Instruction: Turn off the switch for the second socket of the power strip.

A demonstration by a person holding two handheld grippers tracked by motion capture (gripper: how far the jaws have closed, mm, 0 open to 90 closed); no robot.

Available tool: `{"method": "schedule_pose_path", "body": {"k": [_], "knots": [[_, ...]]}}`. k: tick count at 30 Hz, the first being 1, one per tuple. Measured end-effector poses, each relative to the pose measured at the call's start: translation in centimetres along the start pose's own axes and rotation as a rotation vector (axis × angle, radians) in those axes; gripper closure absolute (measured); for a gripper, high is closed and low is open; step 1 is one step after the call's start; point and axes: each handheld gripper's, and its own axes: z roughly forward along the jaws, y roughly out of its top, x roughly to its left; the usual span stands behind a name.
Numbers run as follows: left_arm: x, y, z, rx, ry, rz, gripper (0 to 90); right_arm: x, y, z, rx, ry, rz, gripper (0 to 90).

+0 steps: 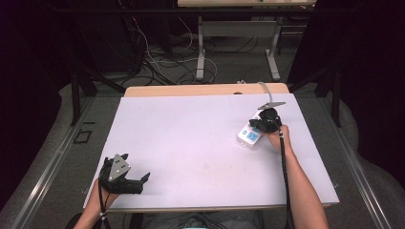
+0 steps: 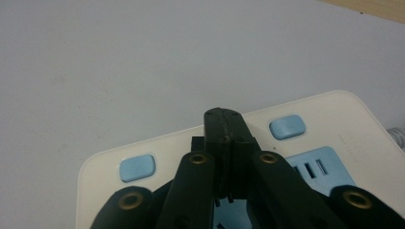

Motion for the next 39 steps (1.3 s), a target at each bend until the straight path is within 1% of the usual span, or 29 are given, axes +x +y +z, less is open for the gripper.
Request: {"method": "schedule_pose_path", "body": {"k": [3,7,8,12,13,14,16,17,19,20,24,25,26,29,33,34,39], "knots": [[-0.02,0.0,0.01,0.0,0.0,0.001,0.1,0.23,0.09,0.01,0.008,-0.012,-0.013,90.0],[-0.06,0.0,0.02,-0.001,0.003,0.002,0.1,0.15,0.01,-0.01,0.006,-0.005,0.013,90.0],[-0.04,0.0,0.0,0.0,-0.001,0.001,0.1,0.06,-0.01,0.02,0.0,-0.004,0.006,90.0],[-0.02,0.0,0.0,0.001,0.0,0.002,0.1,0.18,0.0,0.0,0.006,-0.007,0.017,90.0],[-0.02,0.0,0.0,0.002,-0.001,0.004,0.1,0.07,-0.04,-0.01,-0.001,-0.007,0.019,90.0],[-0.09,-0.01,0.03,0.0,0.003,-0.001,0.1,0.08,-0.07,0.01,-0.002,-0.002,0.03,90.0],[-0.12,0.0,0.04,0.0,0.001,0.001,0.1,0.07,-0.09,0.0,-0.001,0.0,0.037,90.0],[-0.13,0.0,0.05,0.001,0.001,0.0,0.1,0.07,-0.08,0.0,-0.001,0.0,0.037,90.0],[-0.06,0.03,0.03,0.003,0.008,0.011,0.1,0.08,-0.09,0.01,-0.001,-0.001,0.038,90.0],[-0.06,0.03,0.03,0.004,0.008,0.011,0.1,0.06,-0.1,0.0,-0.002,-0.008,0.037,90.0],[-0.05,0.05,0.03,0.008,0.004,0.012,0.1,-0.07,-0.14,0.03,-0.006,-0.005,0.026,90.0],[-0.06,0.05,0.04,0.008,0.003,0.011,0.1,0.09,-0.1,0.02,-0.001,-0.004,0.039,90.0],[-0.11,0.03,0.08,0.005,-0.002,0.001,0.1,0.09,-0.09,0.03,-0.002,-0.004,0.034,90.0],[-0.05,0.04,0.02,0.007,0.004,0.012,0.1,0.06,-0.11,0.0,-0.001,-0.007,0.038,90.0],[-0.06,0.04,0.03,0.008,0.004,0.012,0.1,0.11,-0.12,0.02,-0.002,-0.004,0.043,90.0],[-0.16,0.02,0.09,0.003,-0.002,0.0,0.1,0.17,-0.1,0.0,0.002,-0.007,0.039,90.0],[-0.16,0.03,0.12,0.005,-0.004,0.003,0.1,0.09,-0.15,0.04,-0.004,-0.005,0.04,90.0]]}}
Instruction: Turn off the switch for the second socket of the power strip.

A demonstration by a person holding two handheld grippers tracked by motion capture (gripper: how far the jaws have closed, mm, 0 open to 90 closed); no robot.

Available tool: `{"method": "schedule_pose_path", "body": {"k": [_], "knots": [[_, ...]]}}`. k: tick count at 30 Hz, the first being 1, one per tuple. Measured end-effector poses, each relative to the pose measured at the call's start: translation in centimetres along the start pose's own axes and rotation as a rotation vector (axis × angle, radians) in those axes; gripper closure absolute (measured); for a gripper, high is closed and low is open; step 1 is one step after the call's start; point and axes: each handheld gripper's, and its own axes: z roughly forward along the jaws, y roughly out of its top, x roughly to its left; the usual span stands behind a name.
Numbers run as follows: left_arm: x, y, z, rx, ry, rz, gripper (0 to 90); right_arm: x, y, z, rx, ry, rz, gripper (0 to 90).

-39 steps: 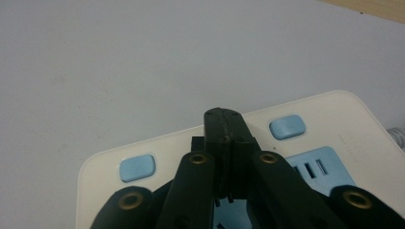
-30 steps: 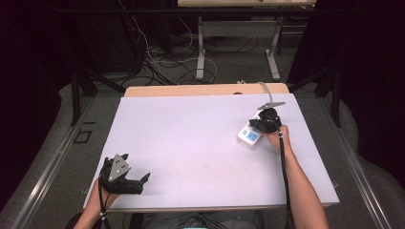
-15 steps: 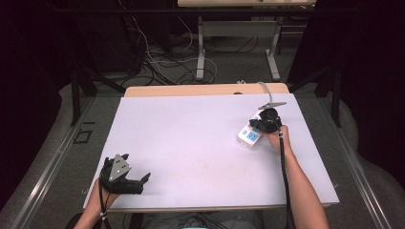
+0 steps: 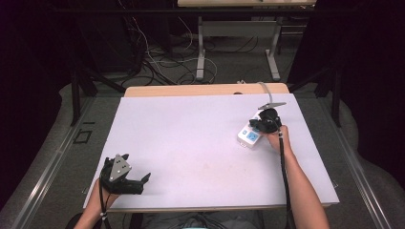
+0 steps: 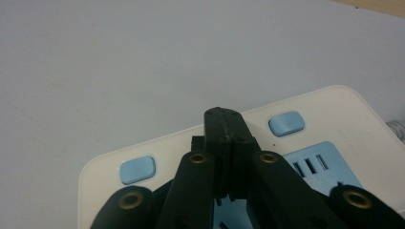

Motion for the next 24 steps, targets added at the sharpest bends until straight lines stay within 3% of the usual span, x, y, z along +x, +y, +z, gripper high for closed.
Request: {"method": "schedule_pose_path", "body": {"k": [24], "knots": [[-0.09,0.04,0.06,0.003,0.0,0.005,0.1,0.46,0.15,0.11,0.019,-0.032,-0.022,90.0]]}}
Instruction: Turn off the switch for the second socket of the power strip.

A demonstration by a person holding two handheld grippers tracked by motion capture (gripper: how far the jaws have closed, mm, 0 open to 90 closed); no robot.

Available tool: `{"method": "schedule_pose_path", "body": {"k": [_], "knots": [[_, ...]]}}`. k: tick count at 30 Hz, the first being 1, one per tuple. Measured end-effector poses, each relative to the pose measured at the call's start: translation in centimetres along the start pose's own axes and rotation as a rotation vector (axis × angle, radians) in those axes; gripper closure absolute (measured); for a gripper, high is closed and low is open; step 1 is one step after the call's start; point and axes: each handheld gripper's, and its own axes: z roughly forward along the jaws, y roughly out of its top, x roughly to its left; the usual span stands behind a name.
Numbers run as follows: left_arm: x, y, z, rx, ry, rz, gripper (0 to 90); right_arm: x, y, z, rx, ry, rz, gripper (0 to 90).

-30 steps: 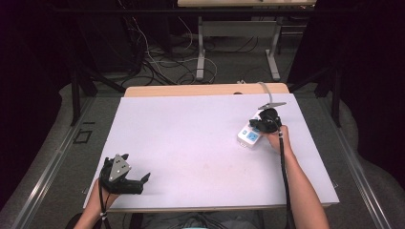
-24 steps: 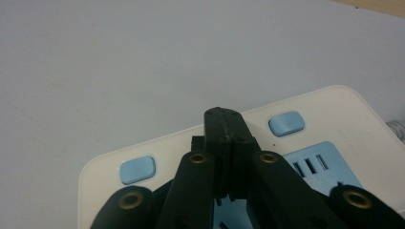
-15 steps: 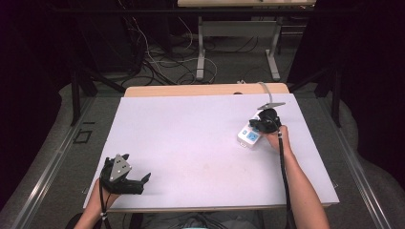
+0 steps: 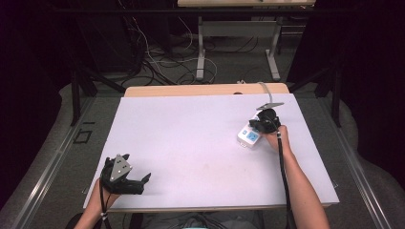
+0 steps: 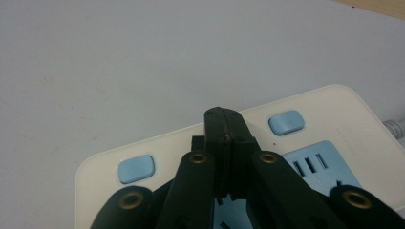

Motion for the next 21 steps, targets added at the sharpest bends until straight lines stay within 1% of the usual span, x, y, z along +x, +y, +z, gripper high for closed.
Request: {"method": "schedule_pose_path", "body": {"k": [21], "knots": [[0.0,-0.02,-0.02,-0.001,0.0,-0.001,0.1,0.08,0.03,0.01,0.0,-0.006,-0.007,90.0]]}}
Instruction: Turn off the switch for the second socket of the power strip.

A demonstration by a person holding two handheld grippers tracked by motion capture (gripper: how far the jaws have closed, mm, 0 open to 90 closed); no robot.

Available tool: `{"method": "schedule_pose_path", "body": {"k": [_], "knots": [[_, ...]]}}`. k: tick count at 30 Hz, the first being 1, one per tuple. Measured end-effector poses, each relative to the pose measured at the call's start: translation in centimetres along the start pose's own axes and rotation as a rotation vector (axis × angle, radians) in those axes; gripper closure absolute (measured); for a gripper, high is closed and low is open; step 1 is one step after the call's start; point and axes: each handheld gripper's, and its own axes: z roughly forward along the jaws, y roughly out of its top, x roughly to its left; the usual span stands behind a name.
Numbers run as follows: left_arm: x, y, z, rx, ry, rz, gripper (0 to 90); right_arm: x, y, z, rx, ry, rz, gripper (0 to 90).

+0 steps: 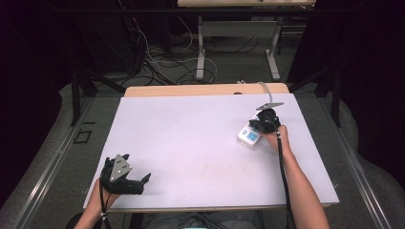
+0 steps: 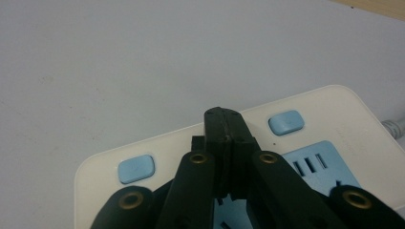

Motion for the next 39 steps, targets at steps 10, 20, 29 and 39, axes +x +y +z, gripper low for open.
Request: {"method": "schedule_pose_path", "body": {"k": [10,20,29,39], "knots": [[-0.02,0.0,0.0,0.001,0.0,0.001,0.1,0.01,0.0,0.0,0.0,-0.001,0.0,90.0],[0.02,-0.02,-0.04,-0.001,0.005,0.003,0.2,0.12,0.08,-0.02,0.007,-0.005,-0.008,90.0],[0.0,-0.03,-0.07,-0.001,0.005,0.005,0.1,0.14,0.08,-0.04,0.006,-0.007,-0.011,90.0],[-0.02,-0.04,-0.03,-0.001,0.006,0.004,0.2,0.13,0.05,-0.04,0.004,-0.01,-0.016,90.0]]}}
